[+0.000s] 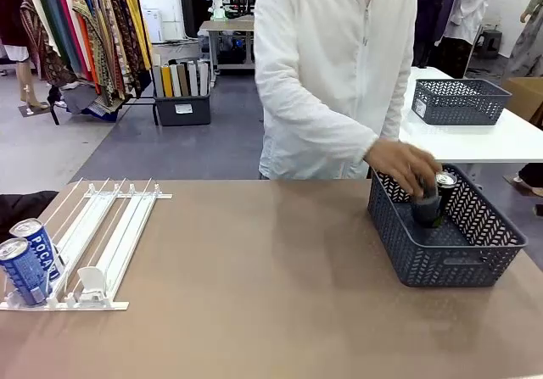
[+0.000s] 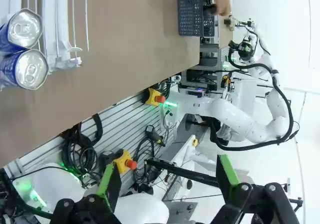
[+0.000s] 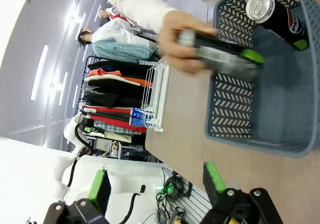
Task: Retrieve and store the cans from the dispenser.
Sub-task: Pick up the last remaining can from one row of the Automatic Can Dispenser and place it in the middle of the table, then pick up one can from the Automatic Can Dispenser and place it in the middle of the table.
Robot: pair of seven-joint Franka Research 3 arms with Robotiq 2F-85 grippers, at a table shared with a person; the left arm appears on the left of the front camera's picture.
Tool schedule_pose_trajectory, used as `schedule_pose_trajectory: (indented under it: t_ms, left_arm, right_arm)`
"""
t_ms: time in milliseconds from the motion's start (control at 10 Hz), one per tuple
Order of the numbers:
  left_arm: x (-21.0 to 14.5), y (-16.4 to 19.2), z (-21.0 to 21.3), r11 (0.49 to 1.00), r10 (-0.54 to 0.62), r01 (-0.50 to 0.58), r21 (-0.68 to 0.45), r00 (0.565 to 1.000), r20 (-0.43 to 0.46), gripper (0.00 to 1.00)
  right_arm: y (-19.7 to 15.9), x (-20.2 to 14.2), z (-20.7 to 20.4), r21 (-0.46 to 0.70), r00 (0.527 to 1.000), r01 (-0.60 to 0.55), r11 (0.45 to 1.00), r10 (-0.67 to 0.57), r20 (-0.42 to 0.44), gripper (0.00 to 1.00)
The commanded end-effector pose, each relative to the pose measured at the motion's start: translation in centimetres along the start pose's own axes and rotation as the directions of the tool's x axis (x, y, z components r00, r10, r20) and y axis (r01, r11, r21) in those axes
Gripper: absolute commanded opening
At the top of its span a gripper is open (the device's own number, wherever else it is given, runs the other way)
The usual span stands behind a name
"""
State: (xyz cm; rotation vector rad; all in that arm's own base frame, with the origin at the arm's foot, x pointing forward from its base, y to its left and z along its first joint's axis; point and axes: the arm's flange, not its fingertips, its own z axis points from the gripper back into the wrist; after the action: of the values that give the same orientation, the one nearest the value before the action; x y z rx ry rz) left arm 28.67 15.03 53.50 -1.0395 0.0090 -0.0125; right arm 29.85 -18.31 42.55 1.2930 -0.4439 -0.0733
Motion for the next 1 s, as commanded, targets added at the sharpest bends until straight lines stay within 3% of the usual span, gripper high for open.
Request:
schedule_pose_trajectory:
  t_ms: [0,900]
  left_arm:
    - [-0.38,-1.33,-0.4,0.999,-0.041,0.041,-0.009,0.999,0.006,1.0]
    - [-0.38,-1.33,-0.4,0.999,-0.041,0.041,-0.009,0.999,0.006,1.0]
  right_arm:
    - [0.16,0.05,0.28,0.004,1.0,-0.015,1.0,0.015,-0.011,1.0]
    - [0.16,0.05,0.28,0.004,1.0,-0.015,1.0,0.015,-0.011,1.0]
